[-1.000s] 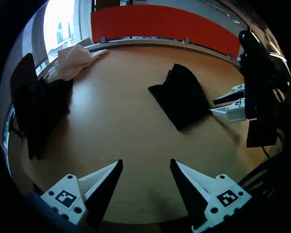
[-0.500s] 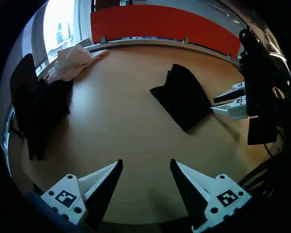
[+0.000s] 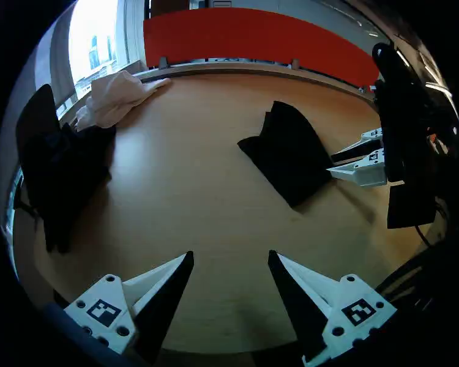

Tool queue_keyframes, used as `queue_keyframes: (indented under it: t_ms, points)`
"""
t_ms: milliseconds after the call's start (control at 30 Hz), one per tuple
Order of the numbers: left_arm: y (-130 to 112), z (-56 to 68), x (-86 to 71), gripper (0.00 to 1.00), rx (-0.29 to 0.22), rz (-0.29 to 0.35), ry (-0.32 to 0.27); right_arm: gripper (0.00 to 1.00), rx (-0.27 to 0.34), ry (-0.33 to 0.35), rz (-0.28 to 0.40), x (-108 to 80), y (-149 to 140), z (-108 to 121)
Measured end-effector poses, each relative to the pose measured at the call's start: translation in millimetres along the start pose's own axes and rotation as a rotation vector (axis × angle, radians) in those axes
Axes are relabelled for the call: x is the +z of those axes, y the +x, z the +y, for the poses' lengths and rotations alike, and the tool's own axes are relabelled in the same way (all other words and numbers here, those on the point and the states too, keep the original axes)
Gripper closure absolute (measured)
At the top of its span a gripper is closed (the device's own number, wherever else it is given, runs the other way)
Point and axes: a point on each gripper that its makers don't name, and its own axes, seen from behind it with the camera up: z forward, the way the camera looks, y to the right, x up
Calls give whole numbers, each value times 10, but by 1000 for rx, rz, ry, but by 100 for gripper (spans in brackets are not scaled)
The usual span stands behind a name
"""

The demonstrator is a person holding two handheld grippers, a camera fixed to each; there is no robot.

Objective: Fold towel

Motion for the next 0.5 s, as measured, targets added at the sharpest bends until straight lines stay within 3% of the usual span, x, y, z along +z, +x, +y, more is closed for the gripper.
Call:
queue_keyframes:
  t_ms: [100, 367, 500]
  points:
    - [-1, 1, 1, 10, 1, 0, 1, 55, 2, -1, -2, 9, -8, 8]
    - [-15, -8, 2, 10, -1, -2, 2, 56, 10, -3, -4, 23, -24, 35]
    - [-13, -10, 1, 10, -1, -3, 2, 62, 7, -3, -5, 28, -32, 42]
